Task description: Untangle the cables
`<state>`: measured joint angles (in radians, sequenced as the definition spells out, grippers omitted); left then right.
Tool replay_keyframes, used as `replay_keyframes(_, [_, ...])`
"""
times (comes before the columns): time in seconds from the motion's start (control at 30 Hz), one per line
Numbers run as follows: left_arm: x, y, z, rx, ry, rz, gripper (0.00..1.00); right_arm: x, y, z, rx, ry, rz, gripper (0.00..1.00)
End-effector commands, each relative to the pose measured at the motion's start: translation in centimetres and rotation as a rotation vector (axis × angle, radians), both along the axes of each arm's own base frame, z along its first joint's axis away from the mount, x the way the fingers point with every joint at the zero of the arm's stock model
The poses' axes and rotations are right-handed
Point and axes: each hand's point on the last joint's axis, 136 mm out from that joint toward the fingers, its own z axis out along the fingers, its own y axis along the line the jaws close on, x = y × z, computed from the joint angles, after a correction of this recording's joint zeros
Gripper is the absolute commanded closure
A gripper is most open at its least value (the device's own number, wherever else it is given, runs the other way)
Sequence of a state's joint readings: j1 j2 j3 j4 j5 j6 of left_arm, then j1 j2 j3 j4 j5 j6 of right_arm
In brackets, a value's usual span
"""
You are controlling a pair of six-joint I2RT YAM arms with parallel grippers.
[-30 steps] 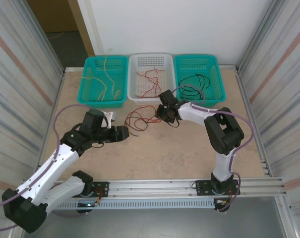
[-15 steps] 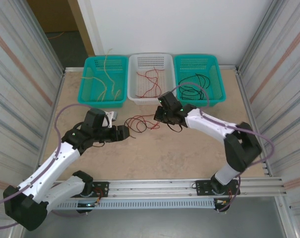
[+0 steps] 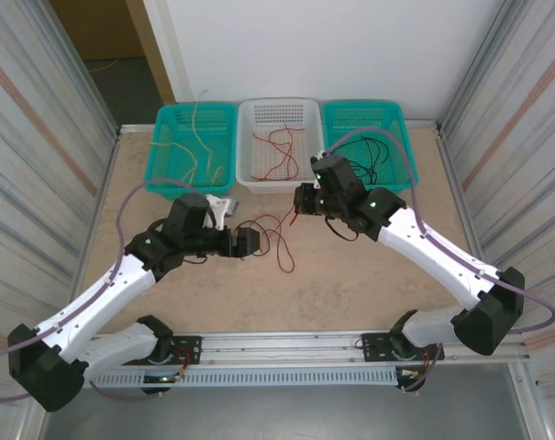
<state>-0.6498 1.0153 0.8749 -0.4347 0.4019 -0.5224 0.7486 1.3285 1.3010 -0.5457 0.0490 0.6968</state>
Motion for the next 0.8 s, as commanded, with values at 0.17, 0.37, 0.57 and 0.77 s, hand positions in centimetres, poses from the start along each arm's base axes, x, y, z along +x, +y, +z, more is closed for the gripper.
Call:
replay_keyframes(0.17, [2.7,-5.7,7.1,0.111,-0.456,-0.122,0.19,-1.9,0.6,5.7,0.093,-0.059,0.078,1.00])
replay_keyframes(0.37, [4.0,-7.5,8.2,0.060,-0.540,-0.131,0.27,-2.8,0.9,7.2,0.152,-0.074,0.097,1.00])
replay_keyframes(0.57, [4.6,-8.0,8.0,0.033,-0.565,-0.109,0.41,-3.2,1.3,7.6,0.192,-0.074,0.104,1.00])
replay_keyframes(0.77, [4.5,-8.6,7.8,0.001,-0.574,-0.127,0.53,-3.5,2.1,7.6,0.229,-0.061,0.121,1.00])
